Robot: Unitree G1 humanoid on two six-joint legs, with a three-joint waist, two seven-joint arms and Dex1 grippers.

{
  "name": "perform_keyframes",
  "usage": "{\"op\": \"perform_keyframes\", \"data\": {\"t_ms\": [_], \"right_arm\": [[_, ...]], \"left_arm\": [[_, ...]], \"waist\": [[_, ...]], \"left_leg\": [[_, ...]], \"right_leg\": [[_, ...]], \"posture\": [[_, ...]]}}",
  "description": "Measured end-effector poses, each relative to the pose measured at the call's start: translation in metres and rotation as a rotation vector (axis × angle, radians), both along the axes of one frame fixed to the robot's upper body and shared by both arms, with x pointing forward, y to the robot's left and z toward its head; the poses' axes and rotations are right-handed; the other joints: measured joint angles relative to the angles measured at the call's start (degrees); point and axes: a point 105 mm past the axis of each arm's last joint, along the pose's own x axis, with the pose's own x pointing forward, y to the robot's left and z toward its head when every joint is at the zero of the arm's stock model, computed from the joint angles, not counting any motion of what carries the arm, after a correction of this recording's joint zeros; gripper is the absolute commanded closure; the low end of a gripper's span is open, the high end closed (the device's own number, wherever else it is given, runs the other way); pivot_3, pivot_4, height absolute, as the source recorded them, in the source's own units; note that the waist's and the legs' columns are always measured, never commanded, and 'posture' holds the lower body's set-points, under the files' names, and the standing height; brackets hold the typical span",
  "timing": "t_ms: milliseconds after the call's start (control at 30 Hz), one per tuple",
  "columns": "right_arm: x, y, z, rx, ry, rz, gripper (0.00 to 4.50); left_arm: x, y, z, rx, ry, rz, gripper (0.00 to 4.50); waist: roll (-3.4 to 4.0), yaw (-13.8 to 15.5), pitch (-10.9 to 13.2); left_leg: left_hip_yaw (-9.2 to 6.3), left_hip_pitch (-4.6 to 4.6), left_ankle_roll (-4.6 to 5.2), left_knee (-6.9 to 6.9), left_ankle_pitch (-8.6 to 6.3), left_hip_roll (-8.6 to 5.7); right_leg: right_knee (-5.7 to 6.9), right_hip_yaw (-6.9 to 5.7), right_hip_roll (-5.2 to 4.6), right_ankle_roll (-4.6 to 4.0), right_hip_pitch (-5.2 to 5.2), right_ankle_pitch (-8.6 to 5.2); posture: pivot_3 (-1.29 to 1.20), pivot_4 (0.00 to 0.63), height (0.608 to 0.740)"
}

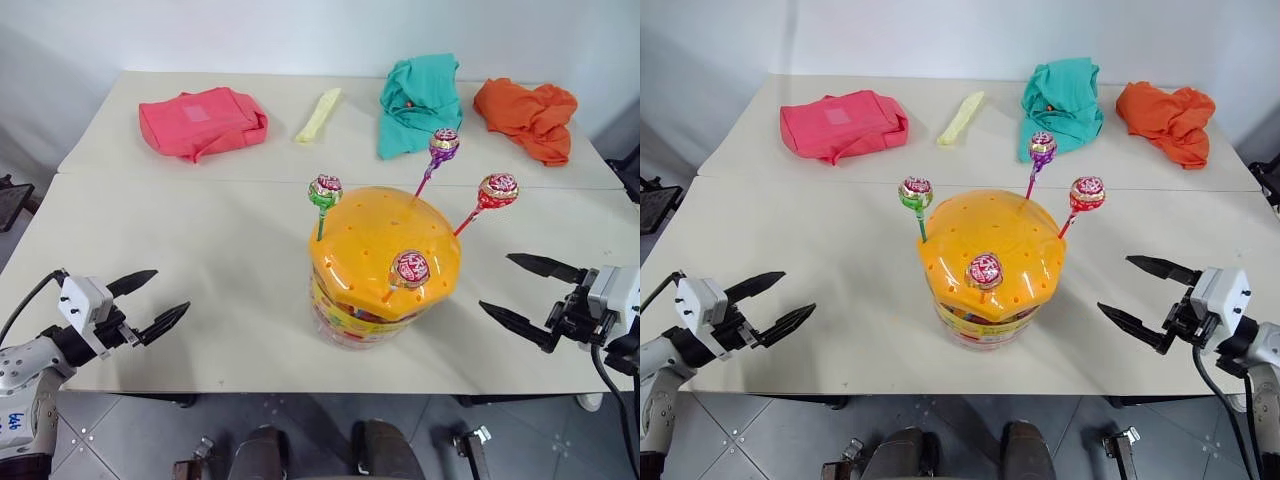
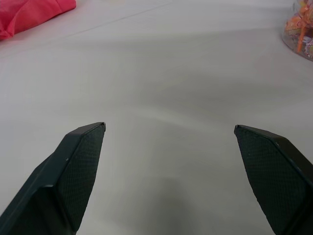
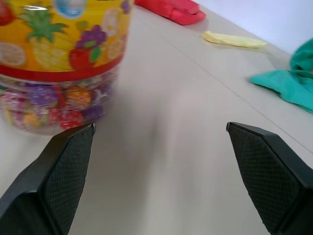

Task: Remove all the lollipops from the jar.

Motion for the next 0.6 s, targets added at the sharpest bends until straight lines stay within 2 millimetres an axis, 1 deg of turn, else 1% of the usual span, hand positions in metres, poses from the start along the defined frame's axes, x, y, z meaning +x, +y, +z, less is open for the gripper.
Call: {"op": "perform_keyframes", "data": {"t_ms": [133, 233, 267, 333, 400, 433, 500, 600], "right_arm": [[-0.003, 0.0, -0.003, -0.022, 0.021, 0.028, 0.0], [-0.005, 0.002, 0.003, 0.032, 0.006, 0.053, 0.0], [-0.006, 0.003, 0.008, 0.065, -0.008, 0.06, 0.0], [-0.013, 0.006, 0.029, 0.161, -0.063, 0.073, 0.0], [-0.025, 0.009, 0.05, 0.217, -0.116, 0.075, 0.0], [-0.031, 0.01, 0.059, 0.24, -0.138, 0.072, 0.0], [-0.043, 0.013, 0.073, 0.287, -0.168, 0.066, 0.0], [-0.058, 0.019, 0.081, 0.305, -0.17, 0.069, 0.0]], "left_arm": [[0.001, -0.001, 0.001, -0.007, 0.017, -0.016, 0.02], [0.005, -0.004, 0.012, -0.047, -0.012, -0.059, 0.02], [0.005, -0.002, 0.014, -0.071, -0.003, -0.072, 0.02], [0.007, 0.012, 0.022, -0.17, 0.014, -0.066, 0.02], [0.007, 0.02, 0.027, -0.228, 0.041, -0.086, 0.02], [0.006, 0.02, 0.03, -0.252, 0.051, -0.108, 0.02], [0.009, 0.014, 0.037, -0.319, 0.074, -0.166, 0.02], [0.012, -0.007, 0.056, -0.394, 0.101, -0.301, 0.02]], "waist": [[0.0, 0.06, 0.0], [0.0, 0.09, 0.0], [0.0, 0.07, 0.0], [0.02, 0.06, 0.01], [0.03, 0.07, 0.01], [0.0, 0.07, 0.0], [-0.03, 0.46, -0.02], [-0.09, 1.4, -0.05]], "left_leg": [[0.0, 0.0, 0.0, 0.01, 0.0, 0.0], [-0.01, -0.01, 0.0, 0.03, 0.0, 0.0], [-0.01, 0.0, 0.0, 0.03, 0.0, 0.0], [-0.04, -0.01, -0.01, 0.03, 0.0, 0.01], [-0.07, -0.02, -0.01, 0.02, 0.0, 0.01], [-0.07, -0.02, -0.01, 0.02, 0.0, 0.0], [-0.12, -0.04, 0.0, 0.04, 0.0, 0.01], [-0.15, -0.05, 0.0, 0.09, 0.0, 0.01]], "right_leg": [[0.0, 0.0, 0.0, 0.0, 0.0, 0.0], [0.02, 0.0, 0.0, 0.0, 0.0, 0.0], [0.04, -0.02, 0.02, 0.0, 0.0, 0.0], [0.13, -0.03, 0.04, 0.0, -0.04, 0.0], [0.13, -0.05, 0.03, 0.0, -0.05, 0.0], [0.12, -0.05, 0.03, 0.0, -0.03, 0.0], [0.11, -0.04, 0.0, 0.01, 0.0, 0.0], [0.12, -0.02, 0.01, 0.01, 0.02, 0.01]], "posture": [[0.0, 0.15, 0.74], [0.0, 0.15, 0.74], [0.0, 0.15, 0.74], [0.0, 0.15, 0.74], [0.0, 0.15, 0.74], [0.0, 0.15, 0.74], [0.0, 0.15, 0.74], [0.0, 0.15, 0.74]]}}
